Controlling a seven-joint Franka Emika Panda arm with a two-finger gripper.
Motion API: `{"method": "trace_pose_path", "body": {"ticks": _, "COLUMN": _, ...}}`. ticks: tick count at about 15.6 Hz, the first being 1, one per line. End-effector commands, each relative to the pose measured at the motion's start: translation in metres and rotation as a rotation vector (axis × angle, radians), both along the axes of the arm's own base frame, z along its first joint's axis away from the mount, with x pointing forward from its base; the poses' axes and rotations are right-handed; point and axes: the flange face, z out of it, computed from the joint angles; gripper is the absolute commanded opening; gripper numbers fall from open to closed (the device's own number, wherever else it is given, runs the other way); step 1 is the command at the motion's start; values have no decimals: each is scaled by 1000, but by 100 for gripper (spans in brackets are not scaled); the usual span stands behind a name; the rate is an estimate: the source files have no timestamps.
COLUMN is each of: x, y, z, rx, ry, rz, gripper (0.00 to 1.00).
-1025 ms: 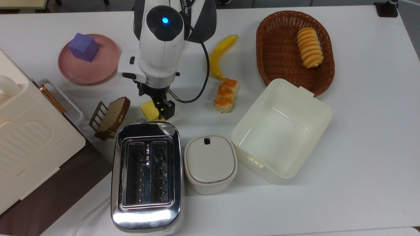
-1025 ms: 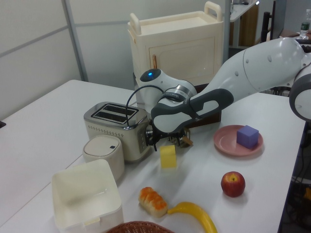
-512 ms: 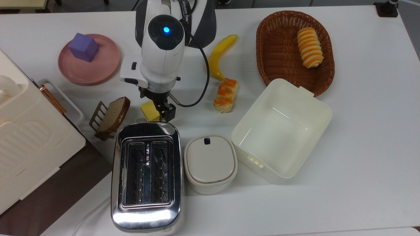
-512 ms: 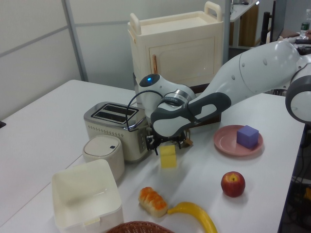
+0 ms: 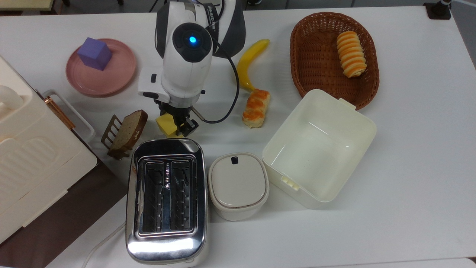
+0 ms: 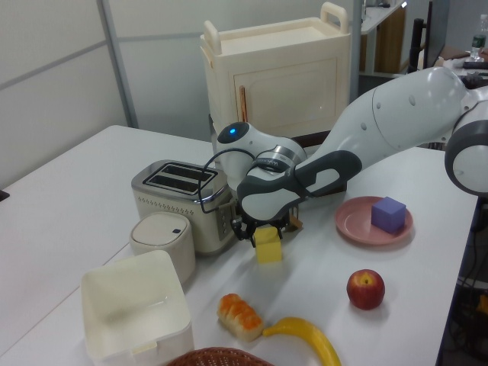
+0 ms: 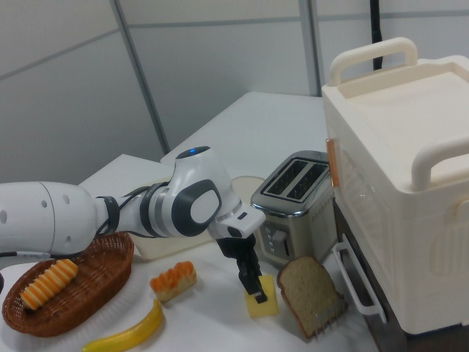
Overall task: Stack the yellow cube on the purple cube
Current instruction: 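Close the gripper on the yellow cube, then lift the yellow cube and carry it above the purple cube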
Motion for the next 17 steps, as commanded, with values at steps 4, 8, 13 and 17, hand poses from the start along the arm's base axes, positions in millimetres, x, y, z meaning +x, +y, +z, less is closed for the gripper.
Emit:
{"method": "trace_pose_path", "body": {"ticks": 4, "x": -15, "y": -1, "z": 20, "rx": -31, "ry": -4, "rz": 41, "gripper": 9}}
{"method": "trace_pose_path", "body": {"ticks": 8, "x": -48, "y": -14, "z": 62, "rx": -35, "ry": 104, "rz": 131, "gripper": 9}}
{"method": "trace_pose_path", "body": {"ticks": 13, "x": -84, "y": -50, "z": 121, "rx": -12, "ry": 225, "rz": 243, "gripper": 9}}
{"method": "trace_pose_path", "body": {"ticks": 17, "x": -111, "y": -99, "z": 146, "rx": 32, "ry": 293, "rz": 282, "gripper": 10}}
